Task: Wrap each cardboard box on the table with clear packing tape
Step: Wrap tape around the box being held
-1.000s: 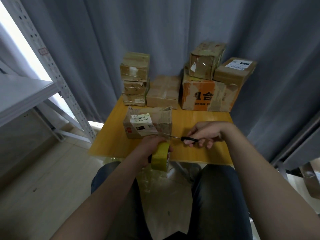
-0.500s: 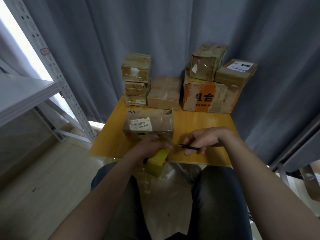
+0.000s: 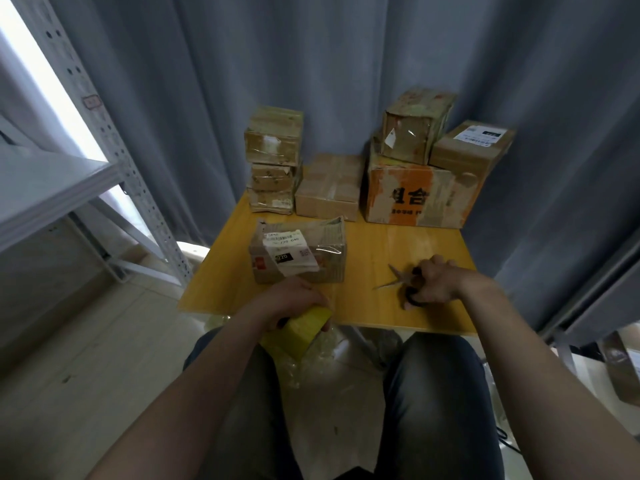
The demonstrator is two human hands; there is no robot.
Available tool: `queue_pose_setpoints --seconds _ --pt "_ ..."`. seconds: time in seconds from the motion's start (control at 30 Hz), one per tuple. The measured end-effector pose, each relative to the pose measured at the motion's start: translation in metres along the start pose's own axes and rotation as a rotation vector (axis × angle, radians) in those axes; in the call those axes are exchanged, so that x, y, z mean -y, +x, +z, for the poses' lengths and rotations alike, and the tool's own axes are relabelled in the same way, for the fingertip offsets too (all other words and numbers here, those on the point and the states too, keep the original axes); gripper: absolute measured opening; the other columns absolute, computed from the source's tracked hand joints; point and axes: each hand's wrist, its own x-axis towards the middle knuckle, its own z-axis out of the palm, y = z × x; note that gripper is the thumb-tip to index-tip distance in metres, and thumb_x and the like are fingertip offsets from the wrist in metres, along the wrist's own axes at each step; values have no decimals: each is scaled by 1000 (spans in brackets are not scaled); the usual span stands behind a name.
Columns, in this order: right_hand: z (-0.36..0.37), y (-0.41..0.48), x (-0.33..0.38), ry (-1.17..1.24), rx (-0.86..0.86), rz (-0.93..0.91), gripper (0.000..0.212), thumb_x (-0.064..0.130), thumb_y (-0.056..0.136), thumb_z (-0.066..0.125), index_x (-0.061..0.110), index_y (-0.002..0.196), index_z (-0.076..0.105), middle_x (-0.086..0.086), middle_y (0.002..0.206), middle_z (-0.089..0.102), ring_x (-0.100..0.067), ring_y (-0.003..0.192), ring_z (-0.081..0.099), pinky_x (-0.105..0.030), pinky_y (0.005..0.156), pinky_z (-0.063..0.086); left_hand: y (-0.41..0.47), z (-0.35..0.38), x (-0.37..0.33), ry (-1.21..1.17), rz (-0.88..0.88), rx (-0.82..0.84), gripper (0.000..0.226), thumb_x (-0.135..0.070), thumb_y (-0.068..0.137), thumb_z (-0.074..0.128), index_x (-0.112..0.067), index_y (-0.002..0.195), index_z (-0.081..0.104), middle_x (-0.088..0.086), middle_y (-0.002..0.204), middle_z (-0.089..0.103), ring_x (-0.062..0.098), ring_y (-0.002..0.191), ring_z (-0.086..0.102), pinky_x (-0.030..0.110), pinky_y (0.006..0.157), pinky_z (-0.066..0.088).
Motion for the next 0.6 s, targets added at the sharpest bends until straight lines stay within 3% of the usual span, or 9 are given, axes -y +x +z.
queue_pose_setpoints --seconds 0.07,0.13,0.23,0.27,0.3,0.37,0.47,0.6 --pt "3 -1 4 -33 -16 -11 88 51 84 78 17 153 34 -6 154 31 -34 141 31 -44 110 43 -1 1 1 -26 -10 -4 18 -22 100 63 -9 107 74 -13 50 65 -3 43 61 12 35 41" --pt "-1 0 8 -10 -29 -23 82 48 84 80 16 150 43 -6 147 40 -32 135 39 -42 106 47 -2 2 3 -25 -15 -21 21 -22 100 64 -8 113 73 -7 59 67 -5 40 59 12 35 41" --pt "-12 2 17 129 -209 -71 45 55 90 70 21 119 71 -3 117 67 -24 104 62 -42 91 56 -3 1 5 -33 -15 -23 16 -25 100 64 -14 107 73 -6 77 64 -2 44 60 14 39 43" --pt "-15 4 22 211 -328 -124 38 56 94 65 24 113 74 -2 118 70 -23 105 64 -43 92 56 -4 0 5 -48 -19 -20 13 -25 100 64 -15 105 71 -6 80 61 -2 42 59 12 38 42" --pt "-17 6 29 313 -451 -206 36 55 98 61 27 116 74 0 127 69 -23 113 63 -44 97 54 -3 -1 5 -68 -21 -18 12 -25 100 64 -16 103 71 -6 82 60 -2 43 59 13 38 43" --pt "-23 10 53 496 -616 -463 39 52 104 53 31 133 68 4 145 59 -19 134 53 -41 111 43 -1 -3 7 -79 -24 -28 17 -29 98 67 -15 106 71 -6 87 61 4 63 63 20 52 48" --pt "-27 22 93 507 -567 -707 46 55 104 45 38 145 58 13 160 43 -13 147 33 -37 119 25 4 -6 9 -116 -18 -56 27 -36 94 70 -17 113 74 -3 98 65 13 85 57 28 68 49" --pt "1 51 115 379 -499 -771 45 45 102 57 37 146 57 15 160 43 -19 150 22 -45 123 27 10 -6 13 -180 5 -79 21 -36 93 73 -18 104 77 -4 104 64 14 91 56 33 78 50"
